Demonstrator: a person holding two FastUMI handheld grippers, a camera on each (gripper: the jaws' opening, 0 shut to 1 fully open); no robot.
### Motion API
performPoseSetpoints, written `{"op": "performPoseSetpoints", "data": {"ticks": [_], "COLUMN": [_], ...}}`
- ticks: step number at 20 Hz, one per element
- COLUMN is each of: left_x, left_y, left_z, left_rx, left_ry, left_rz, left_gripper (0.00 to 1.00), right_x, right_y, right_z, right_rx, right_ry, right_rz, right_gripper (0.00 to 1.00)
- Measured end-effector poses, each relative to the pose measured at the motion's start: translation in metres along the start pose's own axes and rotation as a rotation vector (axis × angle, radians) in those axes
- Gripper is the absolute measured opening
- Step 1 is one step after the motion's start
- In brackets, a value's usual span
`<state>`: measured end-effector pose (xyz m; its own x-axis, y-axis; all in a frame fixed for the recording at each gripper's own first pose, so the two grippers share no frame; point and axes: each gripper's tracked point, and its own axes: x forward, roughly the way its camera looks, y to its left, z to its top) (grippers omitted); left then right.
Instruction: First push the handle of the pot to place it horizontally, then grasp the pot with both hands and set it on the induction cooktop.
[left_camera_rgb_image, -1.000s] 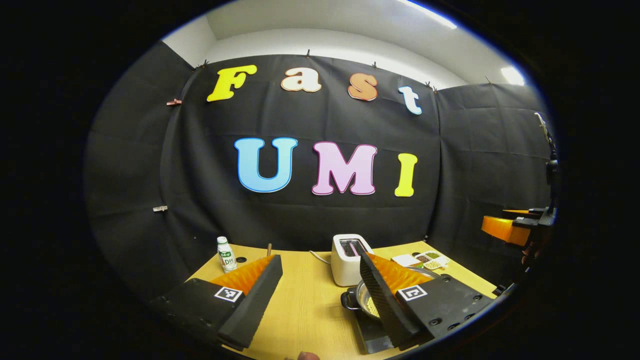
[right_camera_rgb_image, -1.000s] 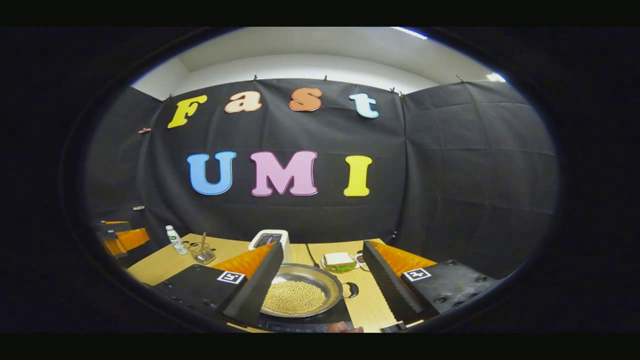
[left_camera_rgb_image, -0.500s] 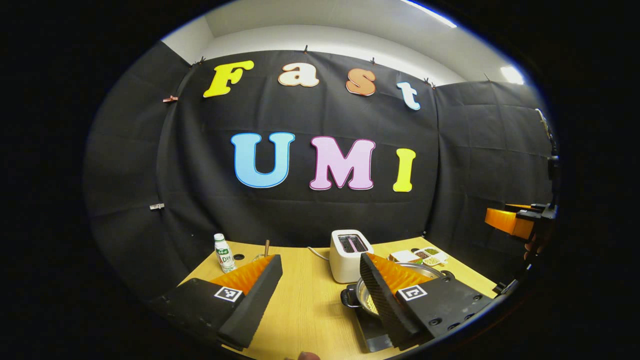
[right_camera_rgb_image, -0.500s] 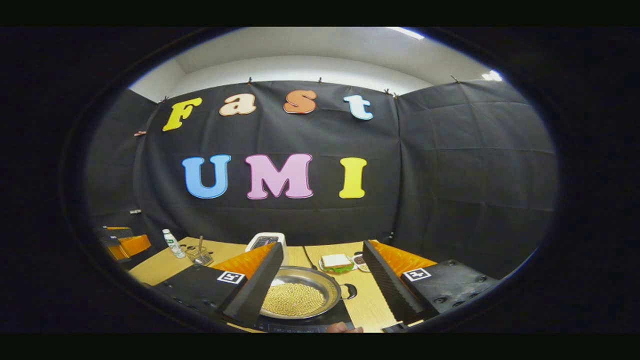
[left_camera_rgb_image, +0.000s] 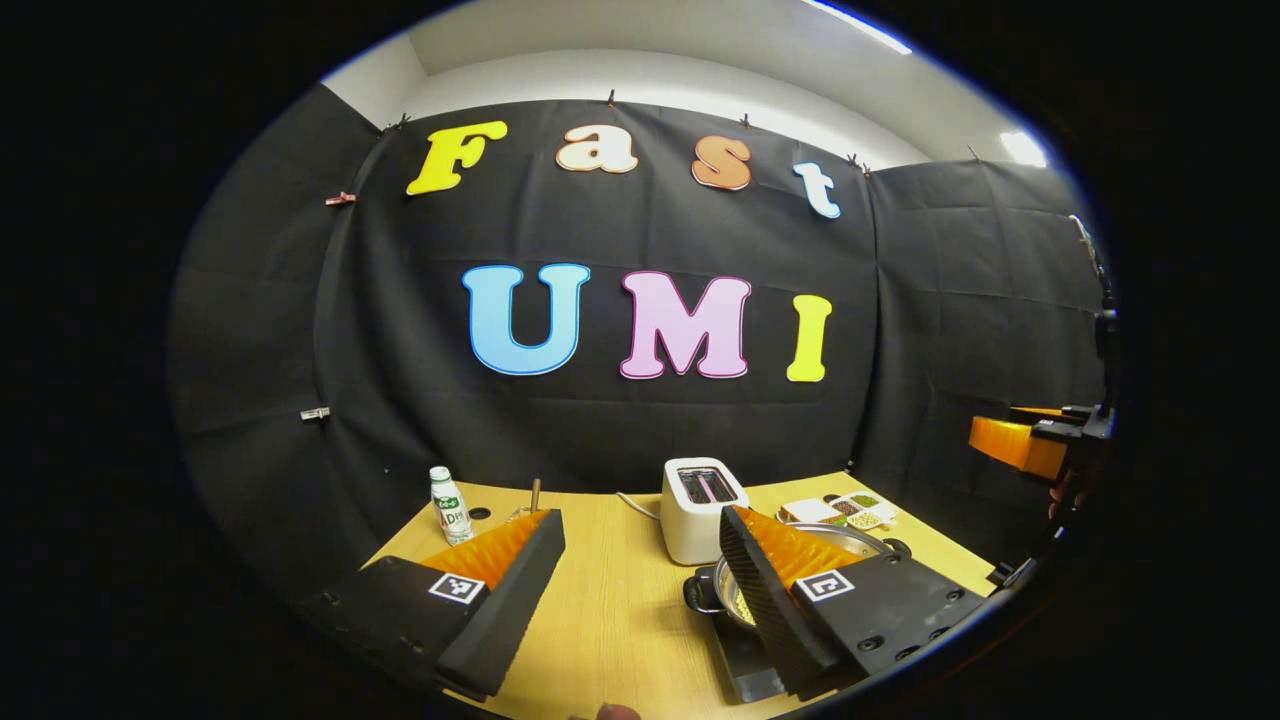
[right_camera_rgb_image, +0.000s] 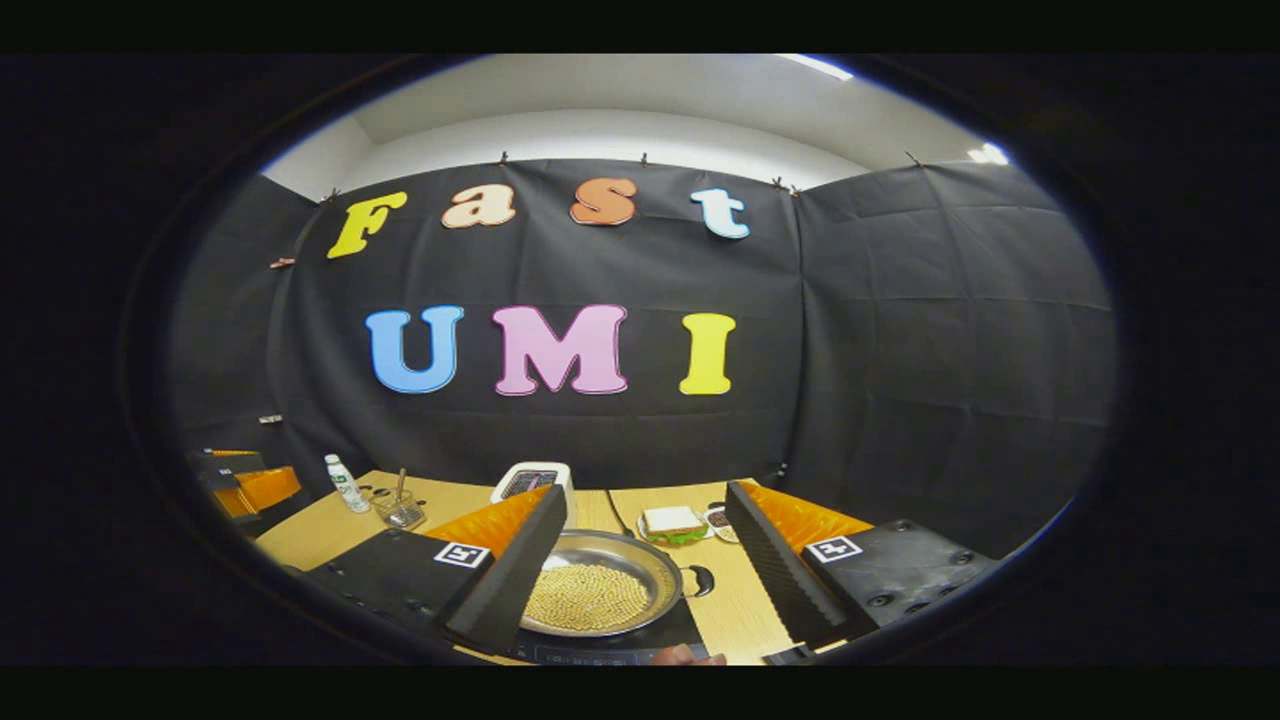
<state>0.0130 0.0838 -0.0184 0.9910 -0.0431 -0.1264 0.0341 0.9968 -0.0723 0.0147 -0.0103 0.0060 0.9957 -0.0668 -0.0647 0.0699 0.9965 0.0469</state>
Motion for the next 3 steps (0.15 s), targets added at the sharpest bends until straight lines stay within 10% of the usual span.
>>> {"op": "performPoseSetpoints", "data": {"ticks": [3], "left_x": [0.0003], "left_y": [-0.0011], "left_z": [-0.0002], "left_rx": [-0.002], "left_ry": [0.002], "left_rz": [-0.005], "left_gripper": [0.97], "right_x": [0.0003], "right_y": [-0.0012], "right_z": [-0.0019], "right_rx": [-0.001], "right_ry": [0.005], "right_rz": [-0.005], "right_gripper": [0.99]}}
